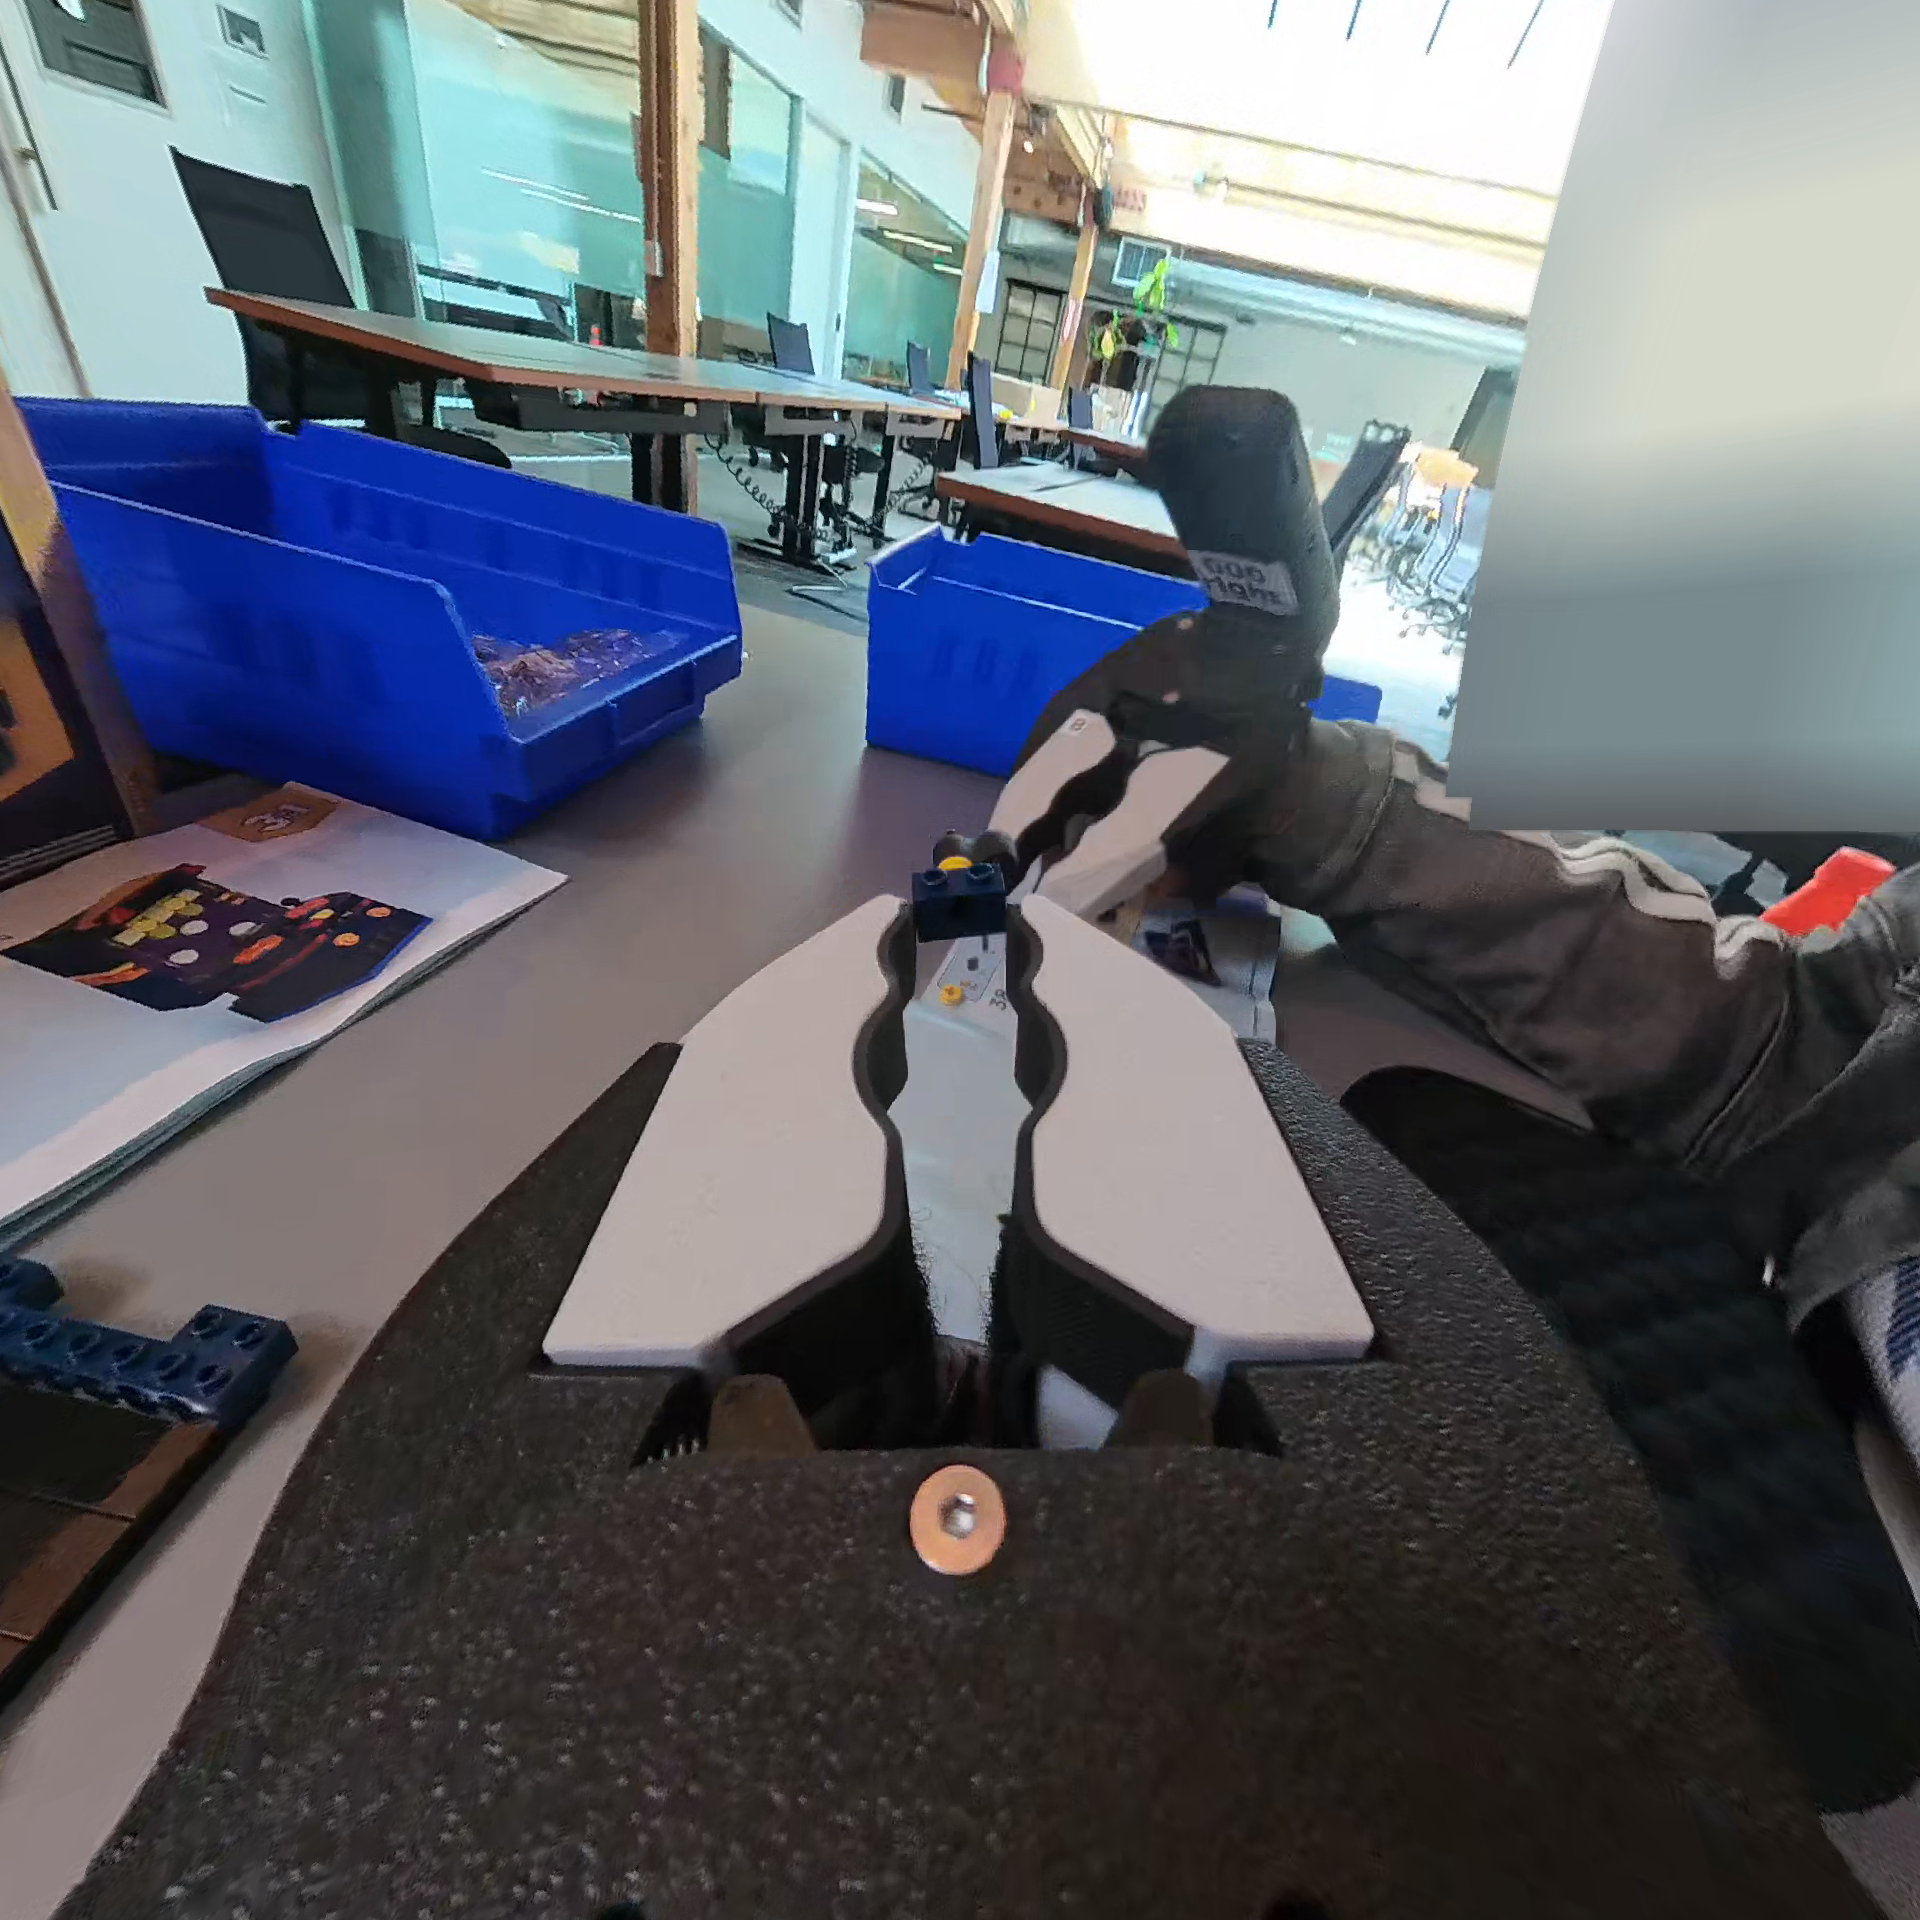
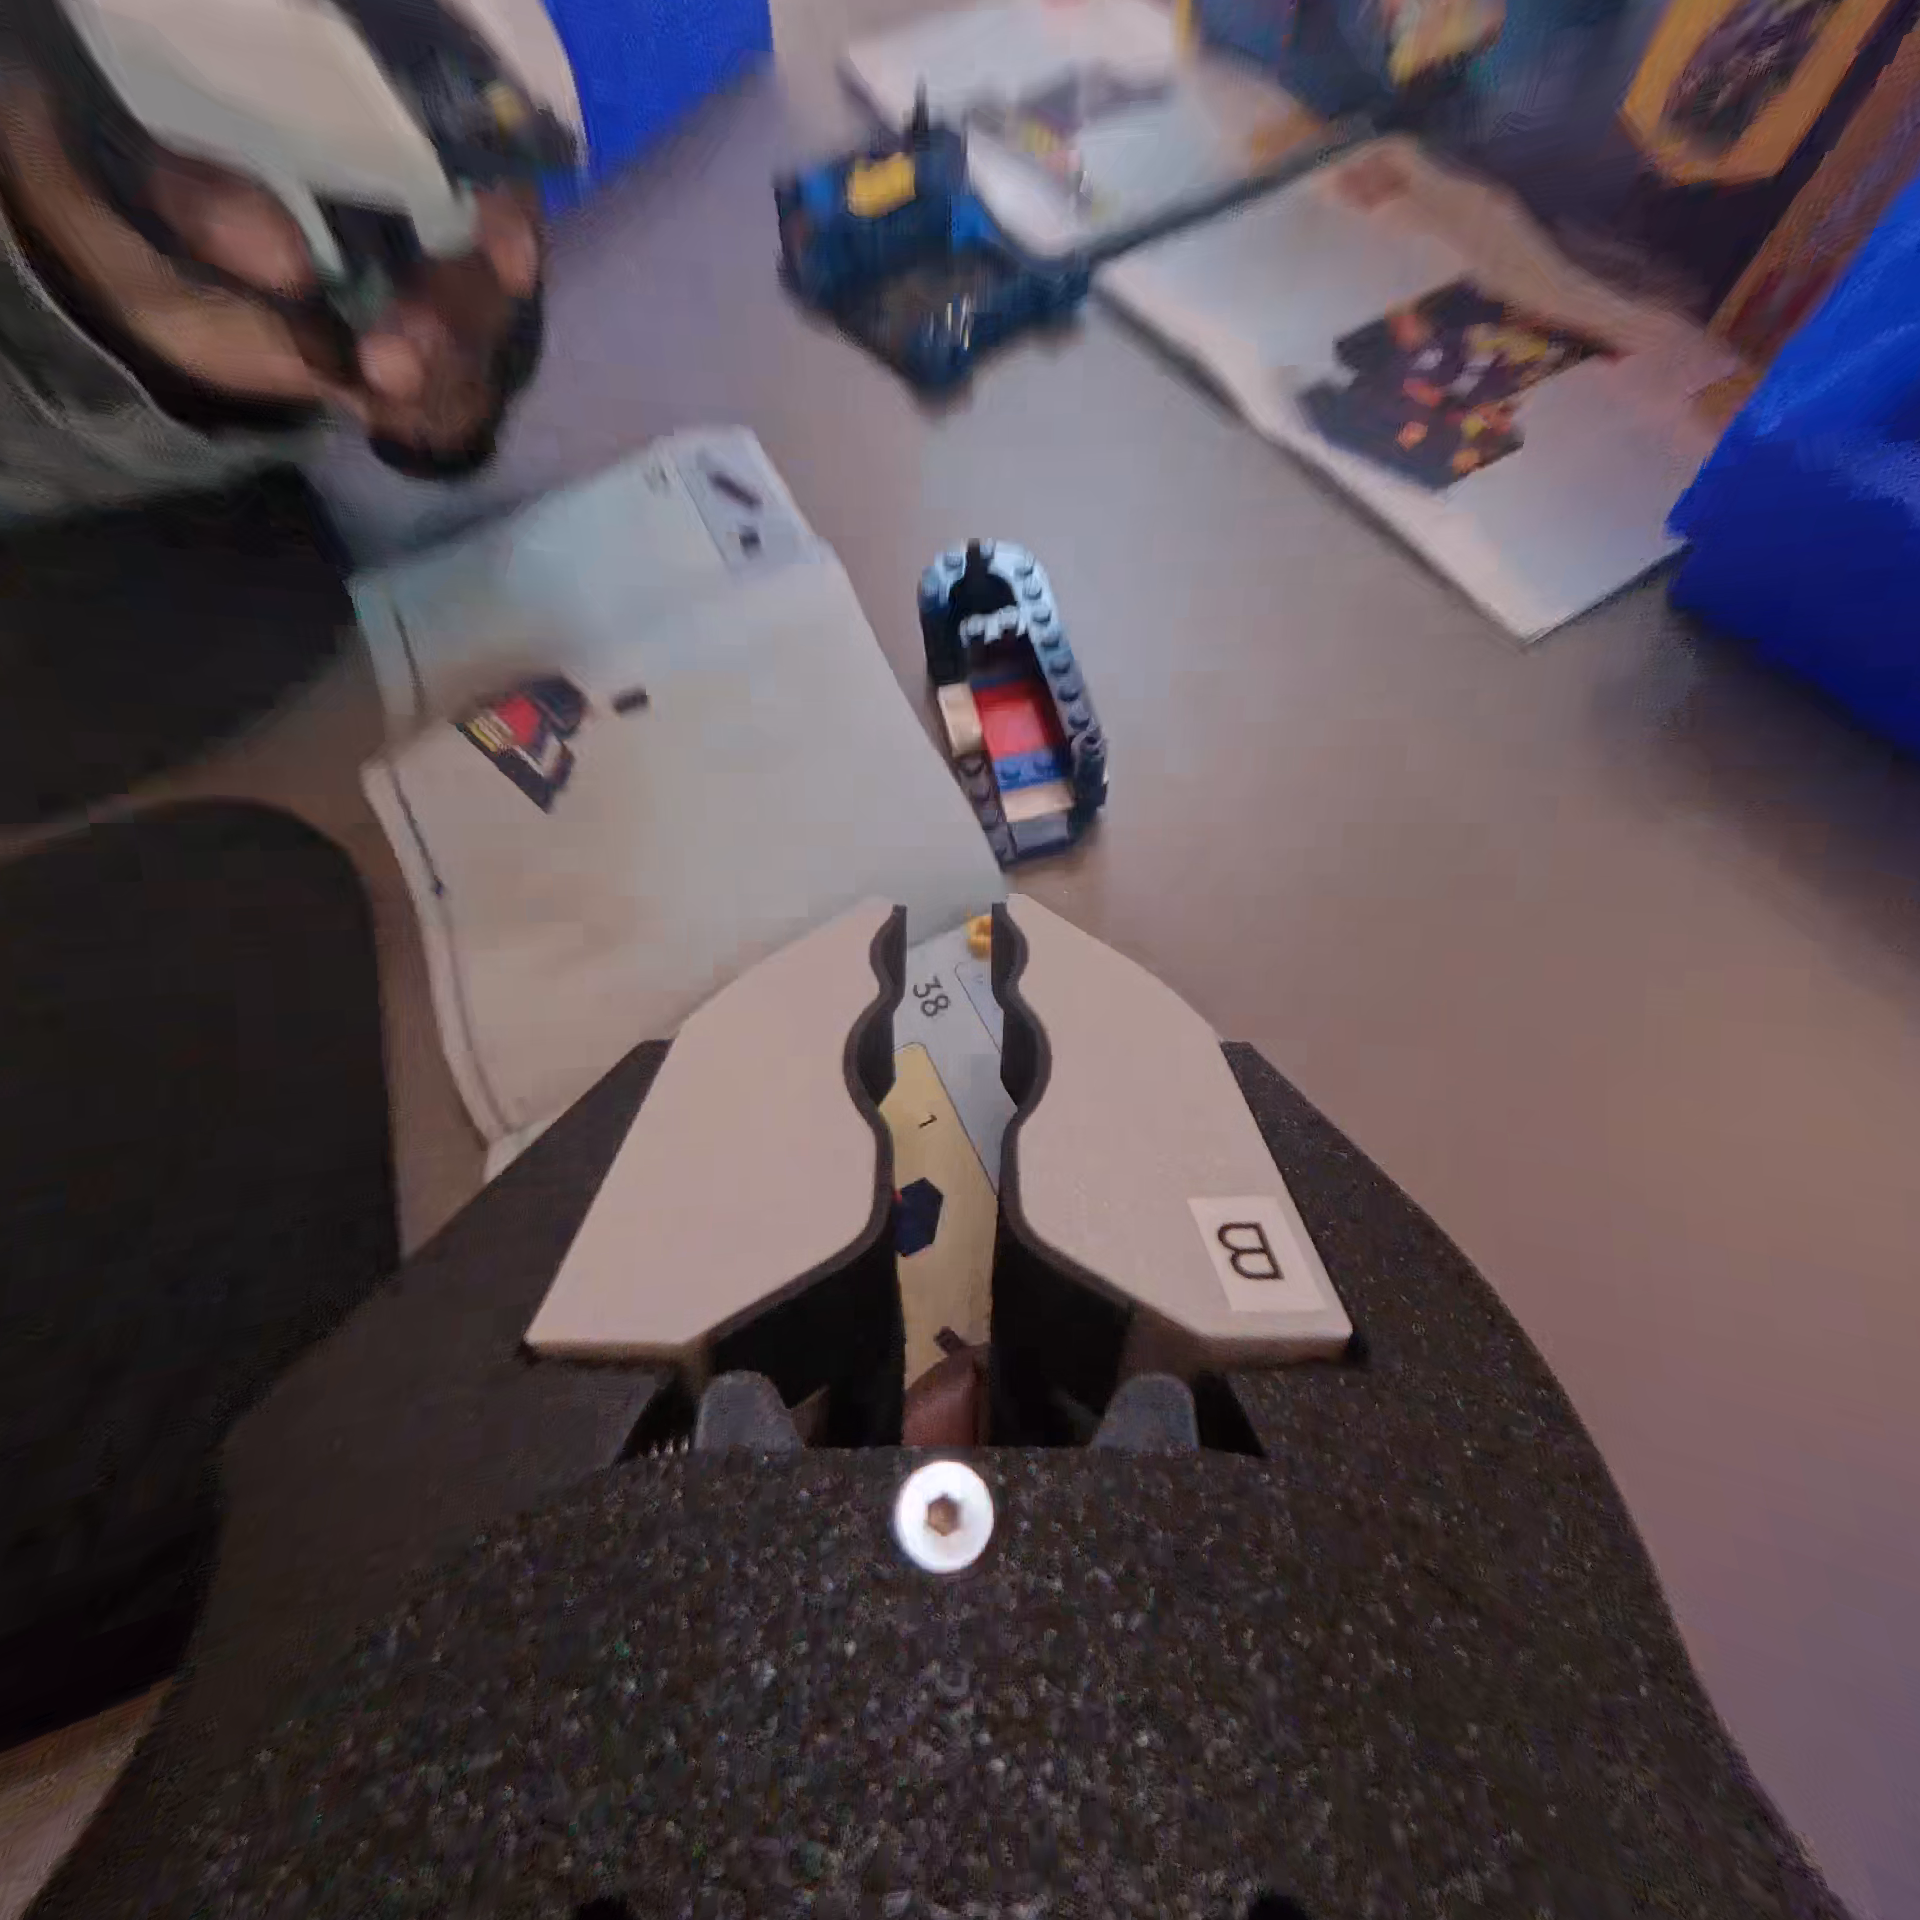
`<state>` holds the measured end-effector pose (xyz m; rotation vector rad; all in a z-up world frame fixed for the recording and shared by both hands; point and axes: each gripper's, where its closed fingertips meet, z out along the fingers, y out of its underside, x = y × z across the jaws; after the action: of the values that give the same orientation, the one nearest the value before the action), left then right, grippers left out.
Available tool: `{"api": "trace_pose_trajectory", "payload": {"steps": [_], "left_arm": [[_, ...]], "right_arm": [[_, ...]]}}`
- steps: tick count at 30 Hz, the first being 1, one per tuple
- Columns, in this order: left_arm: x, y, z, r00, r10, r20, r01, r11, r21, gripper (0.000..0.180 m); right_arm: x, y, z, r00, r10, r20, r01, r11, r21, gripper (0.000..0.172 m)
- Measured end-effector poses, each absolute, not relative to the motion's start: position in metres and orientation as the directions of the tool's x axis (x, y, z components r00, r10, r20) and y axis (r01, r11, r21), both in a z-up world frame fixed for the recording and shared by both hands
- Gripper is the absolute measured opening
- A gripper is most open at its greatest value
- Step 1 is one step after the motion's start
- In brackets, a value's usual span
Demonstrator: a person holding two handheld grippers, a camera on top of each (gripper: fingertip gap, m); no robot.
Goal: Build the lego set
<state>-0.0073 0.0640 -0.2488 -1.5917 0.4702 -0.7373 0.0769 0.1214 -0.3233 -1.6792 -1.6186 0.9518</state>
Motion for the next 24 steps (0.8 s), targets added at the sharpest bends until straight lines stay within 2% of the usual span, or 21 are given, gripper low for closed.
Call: {"api": "trace_pose_trajectory", "payload": {"steps": [6,19,22,24], "left_arm": [[-0.001,0.062,-0.256,0.703,-0.692,0.163,0.056,-0.175,-0.983,0.016],[0.005,0.06,-0.261,0.683,-0.712,0.159,0.026,-0.195,-0.981,0.016],[0.007,0.057,-0.255,0.648,-0.732,0.213,0.092,-0.202,-0.975,0.016],[0.01,0.05,-0.235,0.525,-0.773,0.355,0.283,-0.235,-0.93,0.016]], "right_arm": [[0.066,0.123,-0.351,-0.016,1.0,0.007,0.703,0.016,-0.711,0.015],[0.065,0.126,-0.355,-0.013,0.998,0.06,0.709,0.051,-0.703,0.007],[0.063,0.126,-0.346,-0.007,0.999,0.045,0.664,0.038,-0.746,0.007],[0.055,0.119,-0.315,-0.03,0.999,-0.021,0.506,-0.003,-0.863,0.007]]}}
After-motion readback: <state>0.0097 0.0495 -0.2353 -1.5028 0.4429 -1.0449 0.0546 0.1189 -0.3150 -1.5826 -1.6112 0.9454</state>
